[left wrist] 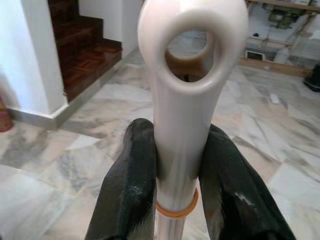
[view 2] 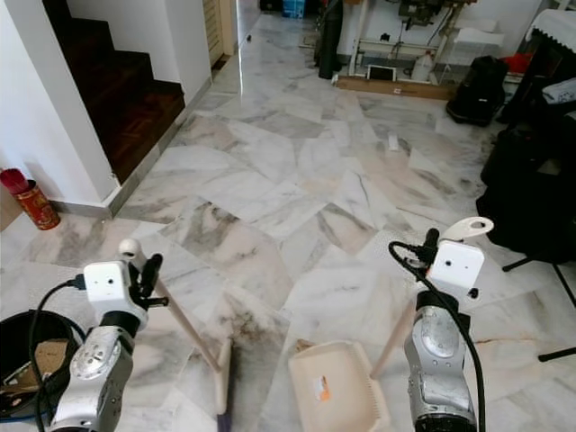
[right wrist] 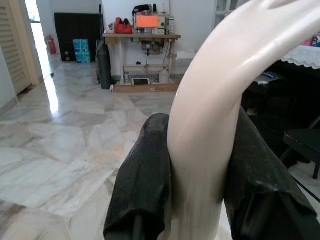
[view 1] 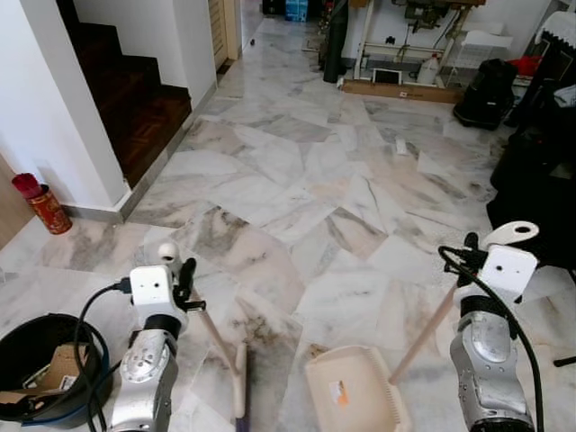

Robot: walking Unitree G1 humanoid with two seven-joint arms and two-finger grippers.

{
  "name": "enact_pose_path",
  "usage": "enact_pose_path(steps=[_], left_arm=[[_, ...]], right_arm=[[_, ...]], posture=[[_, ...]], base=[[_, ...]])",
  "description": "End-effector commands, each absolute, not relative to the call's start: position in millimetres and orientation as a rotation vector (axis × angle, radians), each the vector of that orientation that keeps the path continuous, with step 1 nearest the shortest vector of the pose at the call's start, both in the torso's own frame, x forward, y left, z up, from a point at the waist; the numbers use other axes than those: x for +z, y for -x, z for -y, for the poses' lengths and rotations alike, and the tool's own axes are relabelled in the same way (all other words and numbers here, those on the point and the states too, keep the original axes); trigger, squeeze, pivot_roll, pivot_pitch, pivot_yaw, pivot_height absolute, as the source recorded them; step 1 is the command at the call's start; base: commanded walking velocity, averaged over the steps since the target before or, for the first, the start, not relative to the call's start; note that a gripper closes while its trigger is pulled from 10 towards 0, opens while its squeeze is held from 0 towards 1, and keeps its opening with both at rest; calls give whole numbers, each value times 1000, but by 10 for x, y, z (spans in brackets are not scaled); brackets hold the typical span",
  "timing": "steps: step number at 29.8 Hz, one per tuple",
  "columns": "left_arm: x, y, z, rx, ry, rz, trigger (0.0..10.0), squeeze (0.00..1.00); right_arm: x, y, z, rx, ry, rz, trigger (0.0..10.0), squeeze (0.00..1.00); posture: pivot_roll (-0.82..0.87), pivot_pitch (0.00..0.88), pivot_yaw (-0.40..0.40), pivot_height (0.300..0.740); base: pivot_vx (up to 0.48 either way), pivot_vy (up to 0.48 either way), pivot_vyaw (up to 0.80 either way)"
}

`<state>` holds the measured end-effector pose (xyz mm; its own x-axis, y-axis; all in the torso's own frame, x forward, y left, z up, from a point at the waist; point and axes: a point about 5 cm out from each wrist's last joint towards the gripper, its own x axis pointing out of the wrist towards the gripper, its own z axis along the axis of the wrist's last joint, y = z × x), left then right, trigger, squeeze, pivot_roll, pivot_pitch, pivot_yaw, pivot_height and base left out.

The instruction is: Sweep floor

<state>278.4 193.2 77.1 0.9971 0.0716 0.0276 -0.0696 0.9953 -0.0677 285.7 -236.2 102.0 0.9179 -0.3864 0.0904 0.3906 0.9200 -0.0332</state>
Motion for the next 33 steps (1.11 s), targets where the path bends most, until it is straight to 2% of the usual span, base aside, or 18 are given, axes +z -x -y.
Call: enact_pose_path(steps=[1, 11, 33], left_arm=[[868, -2797, -1995, 85, 39, 74, 10000, 0], [902, -2854, -1958, 79, 34, 65, 10000, 0], [879, -2770, -1969, 71, 24, 58, 10000, 0]], right_arm=[[1124, -2887, 2334, -389, 39, 119, 10000, 0], [1056, -2863, 2290, -387, 5, 87, 10000, 0], [1047, -2839, 2244, -359, 13, 90, 10000, 0]], posture=[[-71, 0, -25, 740], [-52, 0, -16, 740], [-58, 0, -9, 740]], base=[[262, 0, 0], [286, 0, 0], [312, 0, 0]])
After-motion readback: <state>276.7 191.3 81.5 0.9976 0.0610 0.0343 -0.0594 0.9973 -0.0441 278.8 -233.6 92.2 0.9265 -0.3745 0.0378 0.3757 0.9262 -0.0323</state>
